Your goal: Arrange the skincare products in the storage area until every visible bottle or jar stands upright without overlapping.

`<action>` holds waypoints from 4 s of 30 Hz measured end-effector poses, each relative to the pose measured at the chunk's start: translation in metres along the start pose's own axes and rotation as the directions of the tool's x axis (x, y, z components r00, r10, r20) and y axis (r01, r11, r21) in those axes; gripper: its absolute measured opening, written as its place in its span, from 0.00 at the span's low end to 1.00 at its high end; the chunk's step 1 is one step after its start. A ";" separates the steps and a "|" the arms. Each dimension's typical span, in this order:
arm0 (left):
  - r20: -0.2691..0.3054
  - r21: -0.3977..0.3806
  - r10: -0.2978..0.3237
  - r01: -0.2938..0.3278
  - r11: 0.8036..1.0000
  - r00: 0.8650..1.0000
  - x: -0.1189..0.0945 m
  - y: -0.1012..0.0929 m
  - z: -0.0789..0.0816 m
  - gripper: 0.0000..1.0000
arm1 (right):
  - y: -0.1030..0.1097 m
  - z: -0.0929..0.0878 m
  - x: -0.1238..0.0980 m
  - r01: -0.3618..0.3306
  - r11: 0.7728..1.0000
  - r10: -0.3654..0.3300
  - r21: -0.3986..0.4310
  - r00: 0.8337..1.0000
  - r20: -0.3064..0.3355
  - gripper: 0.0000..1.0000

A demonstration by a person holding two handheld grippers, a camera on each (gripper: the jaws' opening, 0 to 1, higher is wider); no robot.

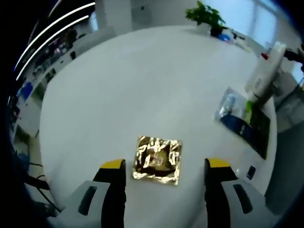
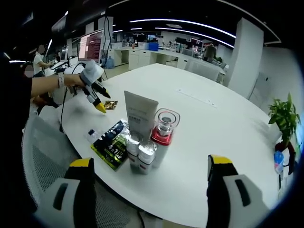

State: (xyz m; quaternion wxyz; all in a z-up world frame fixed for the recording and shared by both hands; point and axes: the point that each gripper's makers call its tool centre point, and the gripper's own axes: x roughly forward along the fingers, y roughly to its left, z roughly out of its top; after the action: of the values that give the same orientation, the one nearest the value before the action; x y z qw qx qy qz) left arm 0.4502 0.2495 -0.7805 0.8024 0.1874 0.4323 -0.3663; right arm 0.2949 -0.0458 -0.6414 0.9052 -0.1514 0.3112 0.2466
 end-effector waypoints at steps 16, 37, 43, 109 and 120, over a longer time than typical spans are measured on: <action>-0.029 0.051 -0.019 0.021 0.998 0.999 0.007 0.003 -0.001 0.47 | -0.002 -0.001 0.002 -0.004 1.000 0.004 0.009 1.000 -0.003 0.99; -0.073 0.150 -0.072 0.083 0.985 0.995 0.007 -0.024 0.001 0.37 | 0.002 0.003 0.003 -0.021 1.000 0.021 -0.006 1.000 0.004 0.98; -0.088 0.210 -0.107 0.123 0.970 0.990 0.008 -0.040 0.003 0.37 | 0.003 0.003 0.003 -0.023 1.000 0.022 0.005 1.000 0.010 0.99; -0.104 0.499 -0.139 0.173 0.849 0.985 -0.001 -0.101 0.019 0.47 | 0.007 -0.001 0.002 -0.031 0.999 0.032 -0.006 0.999 0.021 0.99; 0.070 0.403 -0.113 0.076 0.912 0.991 -0.035 -0.111 0.036 0.48 | 0.010 -0.003 0.003 -0.033 0.999 0.033 -0.017 0.999 0.022 0.99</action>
State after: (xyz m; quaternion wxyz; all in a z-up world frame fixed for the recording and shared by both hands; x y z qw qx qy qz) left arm 0.3746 0.1689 -0.7292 0.7477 0.3088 0.3197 -0.4934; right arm 0.2904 -0.0379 -0.6467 0.9032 -0.1512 0.3013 0.2658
